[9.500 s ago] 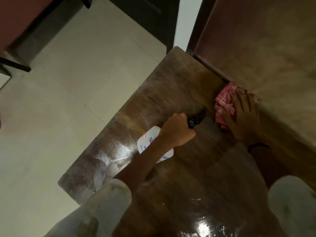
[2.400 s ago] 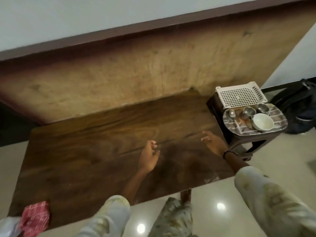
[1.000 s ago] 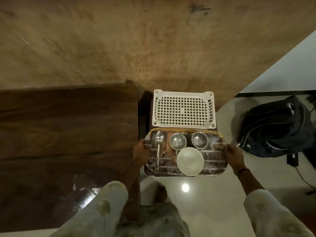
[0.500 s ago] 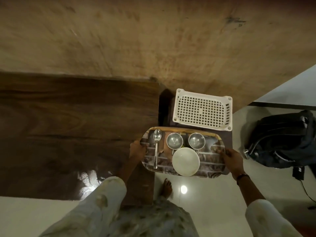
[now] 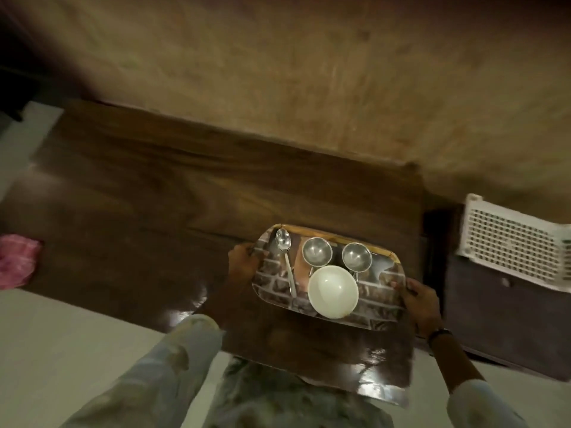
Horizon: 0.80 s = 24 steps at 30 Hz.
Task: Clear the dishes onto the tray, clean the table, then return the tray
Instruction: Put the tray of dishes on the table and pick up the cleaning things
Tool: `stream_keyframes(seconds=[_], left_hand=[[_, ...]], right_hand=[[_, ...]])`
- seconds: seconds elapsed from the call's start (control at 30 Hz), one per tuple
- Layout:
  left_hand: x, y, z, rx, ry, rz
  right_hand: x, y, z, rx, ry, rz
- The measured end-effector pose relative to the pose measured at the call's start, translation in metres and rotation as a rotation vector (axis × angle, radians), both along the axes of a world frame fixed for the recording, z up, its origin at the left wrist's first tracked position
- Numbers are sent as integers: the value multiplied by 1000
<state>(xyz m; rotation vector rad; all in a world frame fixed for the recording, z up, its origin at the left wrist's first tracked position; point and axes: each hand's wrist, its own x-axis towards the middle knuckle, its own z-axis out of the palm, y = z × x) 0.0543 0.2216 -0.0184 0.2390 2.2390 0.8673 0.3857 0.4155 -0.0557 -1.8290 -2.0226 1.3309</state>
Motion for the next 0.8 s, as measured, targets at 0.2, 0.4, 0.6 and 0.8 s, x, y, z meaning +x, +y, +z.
stream_keyframes(seconds=[0.2,0.4,0.6,0.8], left_hand=[[-138,-65,-13,-55,20,50],[-235,-101,-42,-144,61,103],[-305,-112,-68,-211,52,144],[-338,-103,-74,-214,43,131]], right_hand=[[-143,-52,-30,-62,-9,32],[-259,-82,-39,-118,5,11],[-330,-98,-53,-153,-18,-26],[-360,-104,-59,-196,-45,-84]])
